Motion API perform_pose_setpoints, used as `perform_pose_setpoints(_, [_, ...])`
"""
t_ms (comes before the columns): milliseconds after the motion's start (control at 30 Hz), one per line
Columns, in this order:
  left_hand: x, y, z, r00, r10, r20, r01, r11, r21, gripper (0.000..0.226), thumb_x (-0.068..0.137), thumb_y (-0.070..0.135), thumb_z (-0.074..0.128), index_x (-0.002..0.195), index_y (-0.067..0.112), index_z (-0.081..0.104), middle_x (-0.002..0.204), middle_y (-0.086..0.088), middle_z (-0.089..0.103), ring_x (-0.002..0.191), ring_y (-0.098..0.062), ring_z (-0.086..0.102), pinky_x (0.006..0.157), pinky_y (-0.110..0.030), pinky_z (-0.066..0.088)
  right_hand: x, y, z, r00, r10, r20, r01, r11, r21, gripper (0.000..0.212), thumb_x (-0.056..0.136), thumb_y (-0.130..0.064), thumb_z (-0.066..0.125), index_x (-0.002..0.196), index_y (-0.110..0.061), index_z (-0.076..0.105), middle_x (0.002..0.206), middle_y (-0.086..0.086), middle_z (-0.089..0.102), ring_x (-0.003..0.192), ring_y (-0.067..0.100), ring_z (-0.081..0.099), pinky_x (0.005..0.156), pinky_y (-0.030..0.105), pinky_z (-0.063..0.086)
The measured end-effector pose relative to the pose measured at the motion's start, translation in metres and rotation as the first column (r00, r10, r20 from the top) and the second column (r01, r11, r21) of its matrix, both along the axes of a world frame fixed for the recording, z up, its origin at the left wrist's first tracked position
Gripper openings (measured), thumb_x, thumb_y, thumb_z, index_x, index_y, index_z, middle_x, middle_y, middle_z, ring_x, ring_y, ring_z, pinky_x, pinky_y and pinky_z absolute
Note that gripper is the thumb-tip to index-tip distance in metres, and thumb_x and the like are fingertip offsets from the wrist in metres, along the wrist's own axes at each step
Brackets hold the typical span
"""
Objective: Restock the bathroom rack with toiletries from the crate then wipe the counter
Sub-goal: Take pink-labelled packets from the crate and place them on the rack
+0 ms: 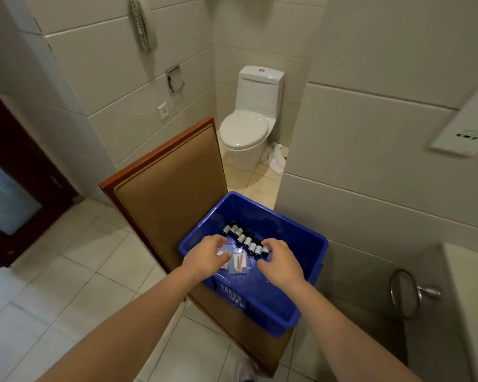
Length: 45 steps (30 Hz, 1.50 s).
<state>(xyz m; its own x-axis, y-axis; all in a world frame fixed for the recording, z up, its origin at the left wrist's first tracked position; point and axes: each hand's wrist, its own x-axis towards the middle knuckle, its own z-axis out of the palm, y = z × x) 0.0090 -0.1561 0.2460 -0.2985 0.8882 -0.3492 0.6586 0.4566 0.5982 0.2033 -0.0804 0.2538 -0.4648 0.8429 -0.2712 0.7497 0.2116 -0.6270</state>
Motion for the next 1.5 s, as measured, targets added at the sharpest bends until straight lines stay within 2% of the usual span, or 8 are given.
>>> perform_pose_setpoints(433, [-0.057, 0.081, -0.089, 0.996, 0.033, 0.087, -0.014, 0.977, -0.214, 0.048, 0.093, 0.036, 0.060, 0.136, 0.022, 0.046, 0.138, 0.001, 0.049, 0.119, -0.017, 0.054, 0.097, -0.036, 0.048, -0.051, 0.069, -0.091, 0.992, -0.111, 0.066, 0.126, 0.950, -0.287, 0.051, 0.088, -0.034, 0.064, 0.135, -0.023, 0.047, 0.137, 0.000, 0.046, 0.118, 0.018, 0.052, 0.091, 0.037, 0.050])
perform_pose_setpoints(733, [-0.101, 0.141, -0.182, 0.988, -0.036, 0.152, 0.094, 0.914, -0.393, 0.050, 0.092, 0.033, 0.062, 0.138, 0.022, 0.045, 0.138, 0.000, 0.048, 0.114, -0.018, 0.055, 0.093, -0.038, 0.049, -0.093, 0.092, -0.178, 0.940, -0.284, 0.189, 0.339, 0.833, -0.437, 0.052, 0.090, -0.032, 0.064, 0.137, -0.020, 0.045, 0.140, 0.003, 0.044, 0.116, 0.022, 0.054, 0.091, 0.036, 0.049])
perform_pose_setpoints(833, [-0.107, 0.151, -0.218, 0.987, -0.049, 0.152, 0.113, 0.884, -0.453, 0.051, 0.093, 0.031, 0.061, 0.139, 0.023, 0.043, 0.140, -0.001, 0.045, 0.110, -0.020, 0.058, 0.084, -0.032, 0.050, -0.103, 0.092, -0.212, 0.915, -0.343, 0.213, 0.403, 0.785, -0.471, 0.050, 0.090, -0.029, 0.064, 0.135, -0.019, 0.047, 0.138, 0.003, 0.047, 0.116, 0.020, 0.054, 0.089, 0.033, 0.048])
perform_pose_setpoints(967, [-0.104, 0.155, -0.257, 0.983, -0.057, 0.174, 0.137, 0.859, -0.493, 0.054, 0.091, 0.031, 0.063, 0.140, 0.022, 0.041, 0.143, -0.004, 0.041, 0.116, -0.024, 0.055, 0.094, -0.037, 0.048, -0.112, 0.093, -0.255, 0.864, -0.432, 0.257, 0.502, 0.724, -0.472, 0.047, 0.088, -0.034, 0.066, 0.130, -0.019, 0.051, 0.131, 0.003, 0.051, 0.113, 0.021, 0.055, 0.087, 0.035, 0.050])
perform_pose_setpoints(1067, [-0.101, 0.155, -0.281, 0.988, -0.056, 0.142, 0.122, 0.850, -0.513, 0.056, 0.090, 0.030, 0.063, 0.140, 0.022, 0.039, 0.140, -0.005, 0.041, 0.110, -0.024, 0.056, 0.089, -0.036, 0.049, -0.118, 0.093, -0.284, 0.828, -0.479, 0.292, 0.561, 0.686, -0.464, 0.043, 0.087, -0.039, 0.066, 0.124, -0.020, 0.054, 0.126, 0.002, 0.053, 0.108, 0.020, 0.056, 0.084, 0.038, 0.052])
perform_pose_setpoints(1167, [-0.098, 0.155, -0.299, 0.994, -0.067, 0.090, 0.103, 0.853, -0.511, 0.050, 0.088, 0.034, 0.064, 0.131, 0.022, 0.041, 0.133, -0.006, 0.042, 0.105, -0.024, 0.055, 0.085, -0.042, 0.051, -0.125, 0.090, -0.306, 0.802, -0.509, 0.311, 0.597, 0.674, -0.435, 0.051, 0.086, -0.038, 0.067, 0.130, -0.020, 0.050, 0.129, 0.001, 0.050, 0.113, 0.021, 0.054, 0.086, 0.040, 0.052])
perform_pose_setpoints(1367, [-0.095, 0.156, -0.322, 1.000, -0.018, -0.026, 0.002, 0.849, -0.529, 0.085, 0.079, 0.040, 0.073, 0.143, 0.025, 0.020, 0.142, -0.003, 0.030, 0.121, -0.027, 0.045, 0.082, -0.043, 0.048, -0.140, 0.090, -0.330, 0.741, -0.582, 0.335, 0.671, 0.654, -0.348, 0.062, 0.079, -0.038, 0.072, 0.134, -0.022, 0.046, 0.133, -0.003, 0.042, 0.119, 0.019, 0.049, 0.091, 0.043, 0.051])
perform_pose_setpoints(1500, [-0.091, 0.159, -0.328, 0.995, 0.045, -0.084, -0.082, 0.851, -0.519, 0.088, 0.077, 0.042, 0.075, 0.143, 0.021, 0.020, 0.140, -0.007, 0.030, 0.122, -0.029, 0.044, 0.083, -0.045, 0.049, -0.145, 0.091, -0.338, 0.720, -0.583, 0.375, 0.688, 0.668, -0.282, 0.063, 0.075, -0.039, 0.076, 0.128, -0.023, 0.046, 0.130, -0.001, 0.042, 0.115, 0.022, 0.051, 0.088, 0.042, 0.051])
